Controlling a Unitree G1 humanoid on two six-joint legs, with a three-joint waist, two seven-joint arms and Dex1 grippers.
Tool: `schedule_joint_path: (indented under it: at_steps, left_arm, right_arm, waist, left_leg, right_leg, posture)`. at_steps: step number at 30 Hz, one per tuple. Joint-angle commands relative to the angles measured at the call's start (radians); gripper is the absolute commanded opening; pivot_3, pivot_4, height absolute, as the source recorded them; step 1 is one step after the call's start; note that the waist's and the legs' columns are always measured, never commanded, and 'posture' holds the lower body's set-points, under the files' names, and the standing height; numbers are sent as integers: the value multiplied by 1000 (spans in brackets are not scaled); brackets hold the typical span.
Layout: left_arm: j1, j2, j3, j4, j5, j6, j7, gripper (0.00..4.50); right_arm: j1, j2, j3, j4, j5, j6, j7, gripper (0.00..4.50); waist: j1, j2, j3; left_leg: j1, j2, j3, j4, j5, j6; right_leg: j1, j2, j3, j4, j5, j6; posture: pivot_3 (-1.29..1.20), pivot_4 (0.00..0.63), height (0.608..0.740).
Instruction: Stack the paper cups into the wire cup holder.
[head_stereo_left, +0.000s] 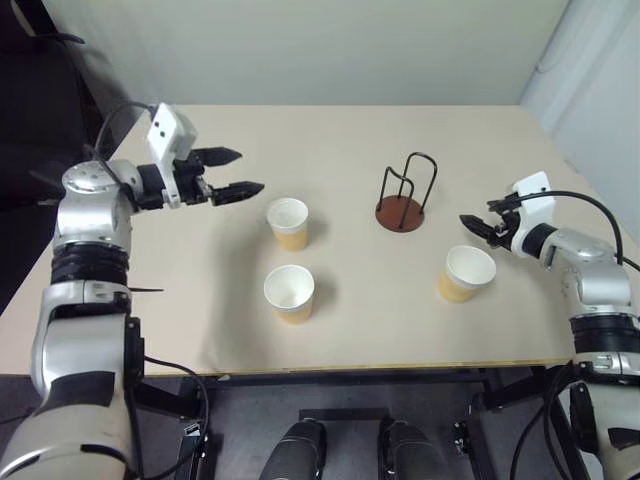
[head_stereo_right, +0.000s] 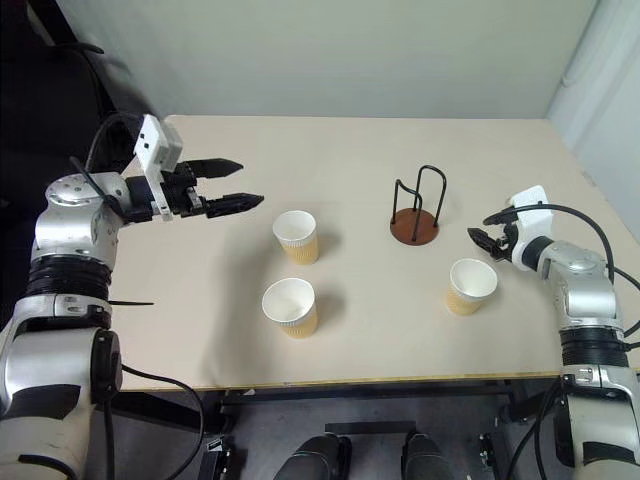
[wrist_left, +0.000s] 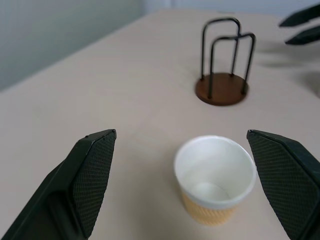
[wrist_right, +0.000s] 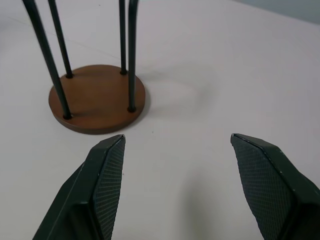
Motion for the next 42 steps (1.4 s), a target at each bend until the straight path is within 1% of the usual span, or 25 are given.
schedule_joint_path:
  at_steps: [1, 8, 12, 17, 22, 28, 30, 34, 37, 39, 42]
  left_arm:
    - [-77, 5, -1, 38, 10, -38, -37, 4475]
    - [-140, -40, -34, 94, 30, -57, -136, 4475]
    - [-174, -51, -56, 114, 43, -67, -190, 4475]
    - [-219, -76, -61, 148, 55, -82, -204, 4475]
    - [-231, -110, -60, 155, 57, -96, -200, 4475]
    - [-226, -95, -51, 161, 59, -115, -221, 4475]
    - [-224, -85, -46, 158, 58, -113, -224, 4475]
    - [-206, -63, -36, 128, 49, -115, -215, 4475]
    - [-196, -60, -35, 98, 39, -101, -220, 4475]
    - [-192, -60, -34, 84, 37, -102, -211, 4475]
    - [-186, -54, -31, 65, 31, -91, -211, 4475]
  right_arm:
    - [3, -25, -49, -80, 24, 25, -11, 3409]
    - [36, -59, -73, -162, 60, 87, 17, 3409]
    - [23, -91, -87, -213, 124, 175, 69, 3409]
    - [9, -136, -70, -273, 204, 279, 170, 3409]
    - [-24, -161, -42, -262, 205, 302, 210, 3409]
    - [-131, -82, 52, -185, 148, 279, 169, 3409]
    - [-158, -54, 81, -164, 128, 271, 160, 3409]
    - [-208, 14, 154, -101, 78, 209, 173, 3409]
    - [-242, 43, 176, -50, 52, 179, 180, 3409]
    - [-278, 73, 198, 15, 17, 131, 166, 3409]
    - [-298, 103, 217, 62, -19, 77, 160, 3409]
  waist:
    - [1, 0, 0]
    - [0, 0, 0]
    - [-1, 0, 0]
    - [-2, 0, 0]
    - [-1, 0, 0]
    - [-12, 0, 0]
    - [-14, 0, 0]
    - [-15, 0, 0]
    - [-12, 0, 0]
    - [-10, 0, 0]
    - [-9, 0, 0]
  left_leg:
    - [0, 0, 0, 0, 0, 0]
    - [0, 0, 0, 0, 0, 0]
    - [0, 0, 0, 0, 0, 1]
    - [-1, 0, 0, 0, 0, 2]
    - [-1, 0, 0, 0, 0, 3]
    - [0, 0, 0, 0, 0, 4]
    - [0, 0, 0, 0, 1, 4]
    - [-1, 0, 0, 0, 1, 4]
    - [-1, 0, 0, 0, 0, 5]
    - [-2, 0, 0, 0, 0, 5]
    - [-2, 0, 0, 0, 0, 5]
  right_leg:
    - [0, 0, 0, 0, 0, 0]
    - [0, 0, 0, -1, 0, 0]
    - [0, 0, 0, -1, -1, 1]
    - [0, 0, 0, -2, -2, 2]
    - [0, 0, 1, -2, -5, 3]
    - [0, 1, 1, -1, -4, 3]
    - [0, 1, 1, -1, -3, 6]
    - [-2, 1, 1, 0, -3, 6]
    - [-2, 0, 1, 0, -3, 4]
    - [-2, 0, 0, 0, -4, 2]
    - [-3, 0, 0, 0, -4, 1]
  posture:
    - [0, 150, 740]
    - [0, 150, 740]
    - [0, 150, 740]
    - [0, 150, 740]
    - [0, 150, 740]
    - [0, 150, 740]
    - [0, 150, 740]
    - [0, 150, 740]
    - [0, 150, 740]
    - [0, 150, 740]
    - [0, 150, 740]
